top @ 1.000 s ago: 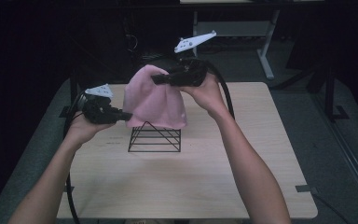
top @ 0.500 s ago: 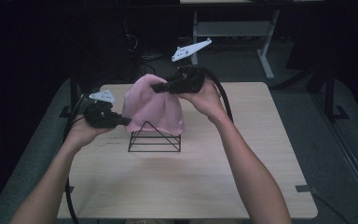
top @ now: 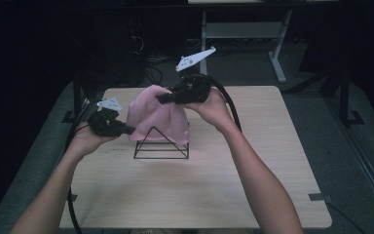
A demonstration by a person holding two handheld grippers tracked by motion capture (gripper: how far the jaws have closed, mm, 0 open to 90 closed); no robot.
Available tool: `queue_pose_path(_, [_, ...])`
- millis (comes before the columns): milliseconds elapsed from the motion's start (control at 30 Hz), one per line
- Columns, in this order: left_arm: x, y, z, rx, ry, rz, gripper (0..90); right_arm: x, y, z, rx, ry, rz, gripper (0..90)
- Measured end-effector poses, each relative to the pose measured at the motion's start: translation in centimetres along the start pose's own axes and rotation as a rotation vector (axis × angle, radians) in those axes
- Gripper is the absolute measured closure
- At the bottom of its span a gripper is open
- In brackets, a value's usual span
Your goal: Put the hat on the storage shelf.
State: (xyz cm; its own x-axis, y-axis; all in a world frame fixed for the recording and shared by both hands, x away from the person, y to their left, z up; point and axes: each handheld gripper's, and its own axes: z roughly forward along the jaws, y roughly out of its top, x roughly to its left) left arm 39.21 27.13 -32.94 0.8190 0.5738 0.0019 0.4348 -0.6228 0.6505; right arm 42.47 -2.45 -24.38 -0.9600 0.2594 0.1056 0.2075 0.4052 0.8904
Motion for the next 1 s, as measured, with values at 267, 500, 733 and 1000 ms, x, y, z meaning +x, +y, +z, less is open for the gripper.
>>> queue_pose_path(267, [0.2,-0.8,0.5,0.021,-0.002,-0.009,81.8,-0.1,-0.8,0.5,0.022,0.008,0.016,74.2])
queue_pose_path(500, [0.1,-1.1,1.1,0.057,0.004,0.000,81.8,-0.2,-1.8,1.1,0.026,0.016,0.033,74.1])
queue_pose_path(733, [0.1,-1.2,1.7,0.081,0.001,0.010,81.8,-0.4,-2.5,1.2,0.027,0.026,0.055,74.1])
queue_pose_path(1000, [0.1,-1.9,2.6,0.104,-0.005,0.004,81.9,-0.4,-3.4,1.9,0.046,0.041,0.070,74.1])
